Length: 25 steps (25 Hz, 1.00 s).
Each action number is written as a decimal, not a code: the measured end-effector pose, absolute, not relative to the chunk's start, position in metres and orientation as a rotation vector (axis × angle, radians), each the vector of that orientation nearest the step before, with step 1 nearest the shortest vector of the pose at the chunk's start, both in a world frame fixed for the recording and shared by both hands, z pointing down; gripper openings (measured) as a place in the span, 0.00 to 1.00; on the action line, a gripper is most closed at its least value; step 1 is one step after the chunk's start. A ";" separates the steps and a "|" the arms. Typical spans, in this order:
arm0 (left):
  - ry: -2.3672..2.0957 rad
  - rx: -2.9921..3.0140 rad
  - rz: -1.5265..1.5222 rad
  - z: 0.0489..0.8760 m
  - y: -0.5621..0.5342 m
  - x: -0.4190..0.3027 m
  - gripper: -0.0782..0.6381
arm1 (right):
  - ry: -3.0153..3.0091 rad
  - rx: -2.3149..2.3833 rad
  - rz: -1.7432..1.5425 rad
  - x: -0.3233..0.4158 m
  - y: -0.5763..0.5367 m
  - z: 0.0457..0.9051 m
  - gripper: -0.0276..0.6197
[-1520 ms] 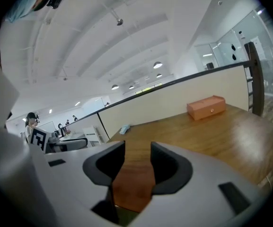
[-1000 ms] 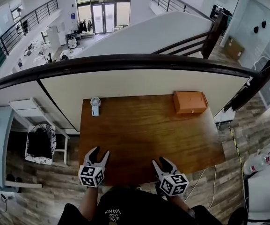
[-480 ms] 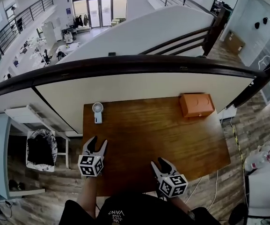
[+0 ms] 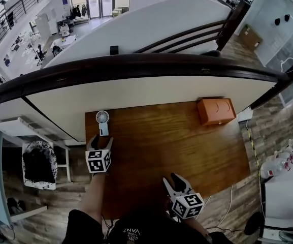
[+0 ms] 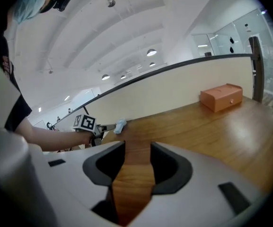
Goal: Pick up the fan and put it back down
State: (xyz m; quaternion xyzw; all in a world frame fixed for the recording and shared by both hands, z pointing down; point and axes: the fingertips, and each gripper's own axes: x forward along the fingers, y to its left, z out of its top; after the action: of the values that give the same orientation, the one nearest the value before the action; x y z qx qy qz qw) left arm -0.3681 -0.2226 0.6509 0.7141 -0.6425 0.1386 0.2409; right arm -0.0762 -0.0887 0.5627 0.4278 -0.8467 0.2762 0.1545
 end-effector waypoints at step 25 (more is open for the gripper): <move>-1.728 1.798 0.595 0.721 -0.292 -0.394 0.47 | -2.295 1.247 0.836 -0.063 -0.091 0.585 0.25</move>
State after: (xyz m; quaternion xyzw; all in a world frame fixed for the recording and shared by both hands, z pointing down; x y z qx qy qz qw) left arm -0.3943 -0.2917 0.7214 0.6723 -0.6459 0.2226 0.2850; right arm -0.0633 -0.0911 0.5845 0.4455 -0.8204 0.2987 0.1982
